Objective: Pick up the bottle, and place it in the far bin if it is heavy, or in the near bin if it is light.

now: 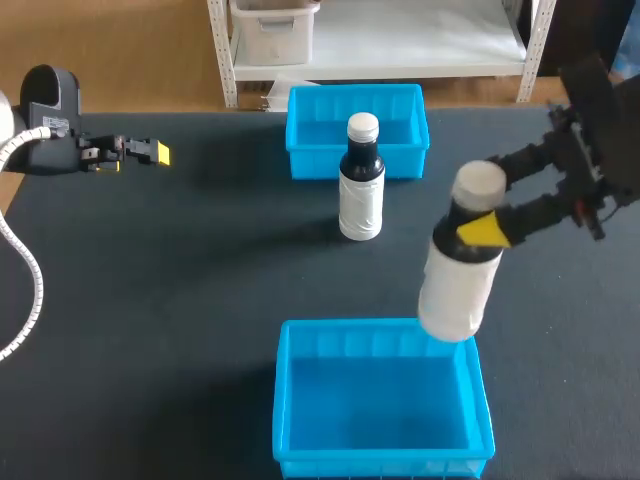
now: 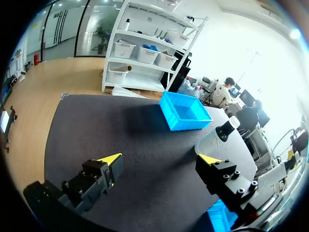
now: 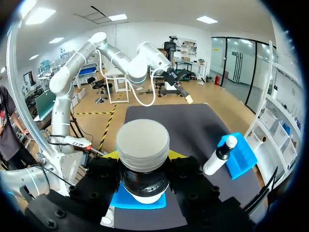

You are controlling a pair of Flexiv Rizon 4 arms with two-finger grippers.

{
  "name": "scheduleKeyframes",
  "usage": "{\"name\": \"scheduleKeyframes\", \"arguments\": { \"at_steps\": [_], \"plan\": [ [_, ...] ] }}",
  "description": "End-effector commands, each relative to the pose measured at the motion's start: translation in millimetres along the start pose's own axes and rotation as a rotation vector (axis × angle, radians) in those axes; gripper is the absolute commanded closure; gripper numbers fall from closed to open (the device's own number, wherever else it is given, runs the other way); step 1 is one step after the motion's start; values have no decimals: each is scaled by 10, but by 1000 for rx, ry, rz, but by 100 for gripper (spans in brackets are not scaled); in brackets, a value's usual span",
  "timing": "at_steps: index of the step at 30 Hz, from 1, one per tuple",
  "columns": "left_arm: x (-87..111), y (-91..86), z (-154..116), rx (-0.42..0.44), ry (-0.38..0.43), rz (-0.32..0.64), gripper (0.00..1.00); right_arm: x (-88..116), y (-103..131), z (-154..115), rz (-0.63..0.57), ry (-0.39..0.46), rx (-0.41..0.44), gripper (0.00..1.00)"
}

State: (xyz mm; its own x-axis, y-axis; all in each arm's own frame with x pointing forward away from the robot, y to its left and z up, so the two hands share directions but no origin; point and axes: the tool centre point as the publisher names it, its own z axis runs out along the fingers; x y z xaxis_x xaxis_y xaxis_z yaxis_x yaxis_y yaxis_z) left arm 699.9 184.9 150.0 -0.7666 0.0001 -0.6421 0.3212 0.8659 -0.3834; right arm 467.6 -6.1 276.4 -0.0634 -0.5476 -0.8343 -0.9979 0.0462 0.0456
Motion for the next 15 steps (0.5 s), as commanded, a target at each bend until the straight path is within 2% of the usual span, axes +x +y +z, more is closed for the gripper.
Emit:
{"name": "scheduleKeyframes", "arguments": {
  "at_steps": [1,10,15],
  "plan": [
    [0,0,0,0,0,0,0,-37,43,169,-22,-24,-56,100],
    [0,0,0,0,0,0,0,-52,337,649,-84,-48,-199,100],
    [0,0,0,0,0,0,0,-41,425,929,-120,-32,-237,100]
  ]
}}
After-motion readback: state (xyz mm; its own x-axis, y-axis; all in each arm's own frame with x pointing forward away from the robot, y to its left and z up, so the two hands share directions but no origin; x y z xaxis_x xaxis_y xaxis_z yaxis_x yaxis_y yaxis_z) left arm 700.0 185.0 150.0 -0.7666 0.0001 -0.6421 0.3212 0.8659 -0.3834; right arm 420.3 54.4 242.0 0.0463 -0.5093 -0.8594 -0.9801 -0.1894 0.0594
